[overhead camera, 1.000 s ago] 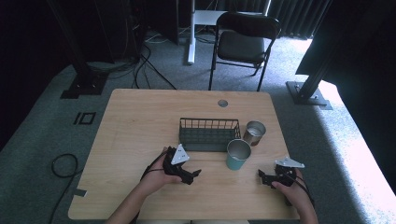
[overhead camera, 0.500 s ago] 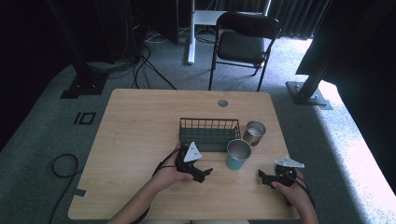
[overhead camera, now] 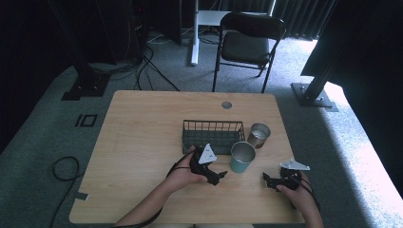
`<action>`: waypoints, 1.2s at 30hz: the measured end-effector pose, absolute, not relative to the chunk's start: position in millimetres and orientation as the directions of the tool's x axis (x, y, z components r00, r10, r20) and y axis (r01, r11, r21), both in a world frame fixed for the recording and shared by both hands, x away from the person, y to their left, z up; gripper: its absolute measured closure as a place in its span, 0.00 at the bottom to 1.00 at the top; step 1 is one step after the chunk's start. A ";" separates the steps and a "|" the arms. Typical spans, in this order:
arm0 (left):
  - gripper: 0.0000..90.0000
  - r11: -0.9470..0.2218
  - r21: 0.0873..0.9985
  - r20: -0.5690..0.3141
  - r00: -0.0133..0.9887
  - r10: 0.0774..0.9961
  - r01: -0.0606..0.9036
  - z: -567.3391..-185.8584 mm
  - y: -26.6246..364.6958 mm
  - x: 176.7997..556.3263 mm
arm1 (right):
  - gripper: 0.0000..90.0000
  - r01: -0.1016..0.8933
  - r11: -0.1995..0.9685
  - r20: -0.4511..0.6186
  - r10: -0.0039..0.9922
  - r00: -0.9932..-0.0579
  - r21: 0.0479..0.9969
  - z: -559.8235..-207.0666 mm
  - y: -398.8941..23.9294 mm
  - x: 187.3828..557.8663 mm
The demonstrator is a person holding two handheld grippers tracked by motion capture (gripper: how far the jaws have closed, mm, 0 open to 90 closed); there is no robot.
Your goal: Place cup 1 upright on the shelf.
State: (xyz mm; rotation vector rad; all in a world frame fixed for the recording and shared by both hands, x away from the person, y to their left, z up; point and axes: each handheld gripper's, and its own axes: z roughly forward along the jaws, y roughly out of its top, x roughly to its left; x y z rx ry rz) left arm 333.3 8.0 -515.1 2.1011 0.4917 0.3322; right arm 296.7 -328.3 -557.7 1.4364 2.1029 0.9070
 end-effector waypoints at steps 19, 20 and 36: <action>0.02 -0.471 0.861 0.040 0.899 0.437 0.191 -514.0 -33.6 342.9 | 0.13 0.644 0.251 0.011 0.927 -0.374 0.723 -557.7 -329.0 297.0; 0.02 -0.472 0.862 0.042 0.901 0.432 0.186 -513.8 -34.9 343.6 | 0.13 0.644 0.251 0.011 0.927 -0.374 0.723 -557.7 -329.0 297.0; 0.02 -0.426 0.886 0.035 0.889 0.456 0.183 -517.0 -64.0 354.1 | 0.13 0.644 0.250 0.012 0.928 -0.373 0.723 -557.7 -328.9 296.9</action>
